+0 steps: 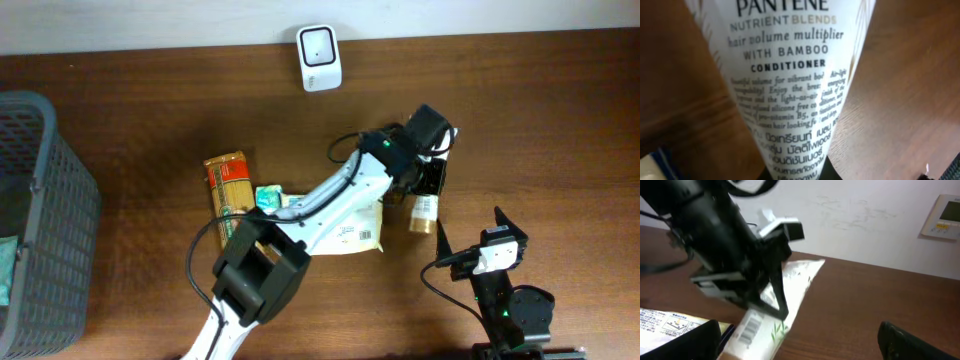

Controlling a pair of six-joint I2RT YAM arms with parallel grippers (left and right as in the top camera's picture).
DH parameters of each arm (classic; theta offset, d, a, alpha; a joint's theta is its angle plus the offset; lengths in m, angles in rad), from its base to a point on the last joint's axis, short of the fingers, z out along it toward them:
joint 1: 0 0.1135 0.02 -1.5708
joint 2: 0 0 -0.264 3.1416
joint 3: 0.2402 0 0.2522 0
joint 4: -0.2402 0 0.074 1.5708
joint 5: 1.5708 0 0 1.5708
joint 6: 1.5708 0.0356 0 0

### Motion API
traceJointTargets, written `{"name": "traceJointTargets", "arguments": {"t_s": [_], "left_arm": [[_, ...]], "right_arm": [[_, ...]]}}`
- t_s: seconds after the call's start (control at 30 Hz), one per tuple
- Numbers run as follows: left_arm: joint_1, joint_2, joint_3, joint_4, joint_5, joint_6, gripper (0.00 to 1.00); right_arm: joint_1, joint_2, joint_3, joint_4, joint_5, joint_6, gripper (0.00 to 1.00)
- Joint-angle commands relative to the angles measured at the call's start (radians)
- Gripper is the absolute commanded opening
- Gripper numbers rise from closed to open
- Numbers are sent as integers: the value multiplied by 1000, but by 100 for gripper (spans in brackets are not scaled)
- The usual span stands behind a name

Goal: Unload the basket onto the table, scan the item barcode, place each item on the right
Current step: 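Grasp the white shampoo tube from the basket and place it right of the pack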

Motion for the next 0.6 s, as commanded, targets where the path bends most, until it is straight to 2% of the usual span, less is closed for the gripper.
{"name": "traceJointTargets", "arguments": {"t_s": [0.0,0.03,0.1,0.13,0.23,0.37,0.4,0.43,0.53,0.57], "left_arm": [[10,25,10,2,11,-72,0],[7,32,10,3,12,-72,1],[6,36,10,4,9,-71,89],[6,36,10,4,8,-71,99],[16,35,11,4,8,-61,99],[155,-49,67,3,4,110,99],[212,-89,88,-2,-15,162,99],[312,-164,118,-34,-84,172,99],[530,-358,139,-113,-159,229,99],[637,-462,139,-136,-177,291,99]], "right_arm": [[6,-6,-6,-4,1,11,99],[6,-6,-6,-4,1,11,99],[6,-6,-6,-4,1,11,99],[6,-6,-6,-4,1,11,99],[6,-6,-6,-4,1,11,99],[6,-6,-6,-4,1,11,99],[6,-6,-6,-4,1,11,99],[6,-6,-6,-4,1,11,99],[6,-6,-6,-4,1,11,99],[6,-6,-6,-4,1,11,99]]}}
